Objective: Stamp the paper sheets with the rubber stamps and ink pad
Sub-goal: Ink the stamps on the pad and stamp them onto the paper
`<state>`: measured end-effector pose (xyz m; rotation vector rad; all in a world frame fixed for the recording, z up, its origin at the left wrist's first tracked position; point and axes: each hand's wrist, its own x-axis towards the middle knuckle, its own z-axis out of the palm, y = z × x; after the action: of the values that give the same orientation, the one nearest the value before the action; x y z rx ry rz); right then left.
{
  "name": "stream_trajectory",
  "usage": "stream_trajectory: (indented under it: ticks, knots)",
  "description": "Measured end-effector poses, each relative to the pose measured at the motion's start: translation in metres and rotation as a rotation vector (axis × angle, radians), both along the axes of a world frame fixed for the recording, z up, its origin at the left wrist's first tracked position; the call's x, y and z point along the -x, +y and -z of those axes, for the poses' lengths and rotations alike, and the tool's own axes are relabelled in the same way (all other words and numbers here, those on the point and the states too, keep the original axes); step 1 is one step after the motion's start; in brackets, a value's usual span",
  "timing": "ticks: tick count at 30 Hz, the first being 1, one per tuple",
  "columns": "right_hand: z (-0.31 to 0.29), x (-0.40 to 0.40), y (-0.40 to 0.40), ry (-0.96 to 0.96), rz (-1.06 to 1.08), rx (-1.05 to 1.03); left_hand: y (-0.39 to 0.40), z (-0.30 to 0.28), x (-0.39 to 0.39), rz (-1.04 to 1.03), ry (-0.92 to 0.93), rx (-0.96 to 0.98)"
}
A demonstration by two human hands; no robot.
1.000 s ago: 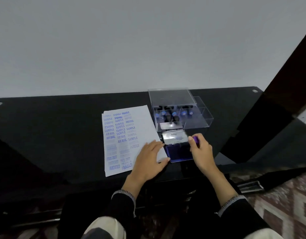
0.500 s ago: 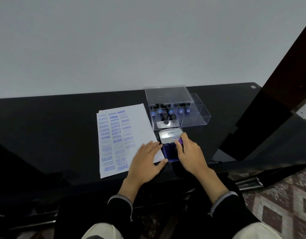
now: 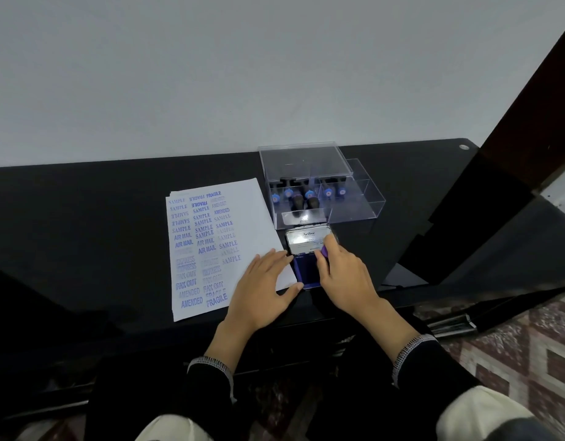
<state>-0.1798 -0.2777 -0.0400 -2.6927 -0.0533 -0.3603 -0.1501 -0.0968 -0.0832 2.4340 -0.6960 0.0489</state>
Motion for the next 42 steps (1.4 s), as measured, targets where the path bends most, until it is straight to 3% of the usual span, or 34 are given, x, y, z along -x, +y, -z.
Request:
stream_trajectory:
  ticks: [4,8,11,14,17,22,27,32,38,42]
  knots:
    - [0.001,-0.002,0.0,0.027,0.017,0.053,0.002,-0.017,0.0,-0.136,0.155,0.364]
    - [0.0,-0.001,0.001,0.027,0.025,-0.027,0.02,-0.04,-0.012,-0.378,0.062,0.465]
    - [0.0,0.001,0.001,0.024,0.027,-0.057,0.048,-0.046,-0.026,-0.526,0.017,0.398]
    - [-0.004,0.0,0.002,0.036,0.038,-0.075,0.083,-0.036,-0.037,-0.614,-0.006,0.211]
    - [-0.006,-0.003,0.003,0.054,0.057,-0.07,0.109,-0.024,-0.041,-0.662,0.028,0.029]
    - [0.002,-0.003,0.001,0.063,0.1,-0.008,0.121,-0.008,-0.033,-0.652,0.077,-0.11]
    - [0.006,-0.001,0.002,0.041,0.096,-0.004,0.12,-0.005,-0.034,-0.643,0.064,-0.133]
    - [0.008,-0.002,-0.003,0.044,0.091,-0.157,0.12,-0.003,-0.034,-0.646,0.056,-0.133]
    - [0.01,-0.001,0.003,0.019,0.076,0.02,0.12,-0.001,-0.035,-0.645,0.046,-0.155]
    - [0.004,-0.001,0.001,0.044,0.088,-0.051,0.121,0.0,-0.035,-0.646,0.038,-0.157]
